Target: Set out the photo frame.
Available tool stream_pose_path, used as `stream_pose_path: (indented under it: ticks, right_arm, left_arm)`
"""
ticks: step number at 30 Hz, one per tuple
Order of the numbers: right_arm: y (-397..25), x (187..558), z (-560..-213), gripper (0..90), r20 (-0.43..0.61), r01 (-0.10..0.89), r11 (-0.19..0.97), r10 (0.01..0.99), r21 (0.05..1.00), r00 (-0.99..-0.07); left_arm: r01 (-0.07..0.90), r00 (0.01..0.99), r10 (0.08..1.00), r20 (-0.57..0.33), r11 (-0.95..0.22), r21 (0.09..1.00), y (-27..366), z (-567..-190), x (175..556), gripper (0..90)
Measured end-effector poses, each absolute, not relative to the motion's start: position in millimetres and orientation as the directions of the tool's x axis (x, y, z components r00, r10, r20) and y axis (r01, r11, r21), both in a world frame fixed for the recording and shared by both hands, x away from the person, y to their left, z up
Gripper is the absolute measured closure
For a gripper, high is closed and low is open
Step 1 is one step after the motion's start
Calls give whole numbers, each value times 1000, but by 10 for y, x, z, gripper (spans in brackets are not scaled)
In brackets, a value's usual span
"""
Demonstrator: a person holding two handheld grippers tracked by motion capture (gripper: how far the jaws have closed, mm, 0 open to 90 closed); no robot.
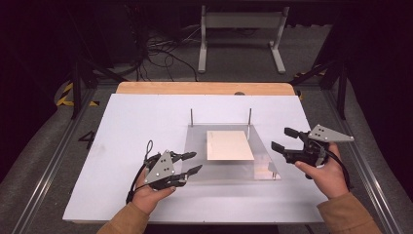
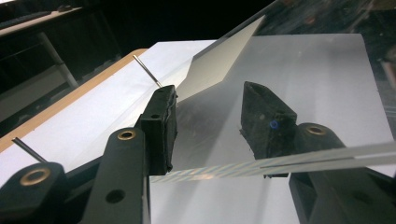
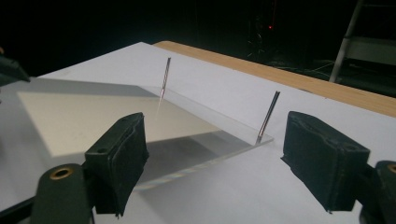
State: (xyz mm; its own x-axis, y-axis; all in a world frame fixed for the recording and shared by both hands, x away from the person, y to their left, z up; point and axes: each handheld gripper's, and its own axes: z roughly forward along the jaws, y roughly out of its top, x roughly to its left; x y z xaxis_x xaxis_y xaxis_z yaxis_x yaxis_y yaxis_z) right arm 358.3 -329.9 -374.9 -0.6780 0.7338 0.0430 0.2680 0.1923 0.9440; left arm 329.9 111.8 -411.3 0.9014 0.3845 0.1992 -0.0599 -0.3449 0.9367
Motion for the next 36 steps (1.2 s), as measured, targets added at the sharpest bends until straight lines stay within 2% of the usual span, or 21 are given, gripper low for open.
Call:
stream_pose_path:
  ticks: [10,16,24,31,36]
  right_arm:
    - [-3320,3152,-3735,233,-81,172,300,675,938,-734]
    - [-3213,2977,-3770,247,-183,118,411,623,904,-761]
    - [-3005,2930,-3716,251,-194,31,367,560,930,-805]
    - [-2820,3069,-3817,365,-209,-20,354,505,935,-838]
    - [-2818,3185,-3907,423,-232,-56,334,514,941,-826]
  left_arm:
    - [-58,896,395,201,-345,937,1160,-4066,3314,543]
    - [-66,894,398,205,-336,939,1166,-4051,3326,541]
    - [-60,892,407,194,-320,946,1168,-4032,3335,535]
    - [-60,892,410,192,-313,948,1159,-4002,3353,535]
    - [-59,892,410,190,-311,949,1155,-3991,3360,535]
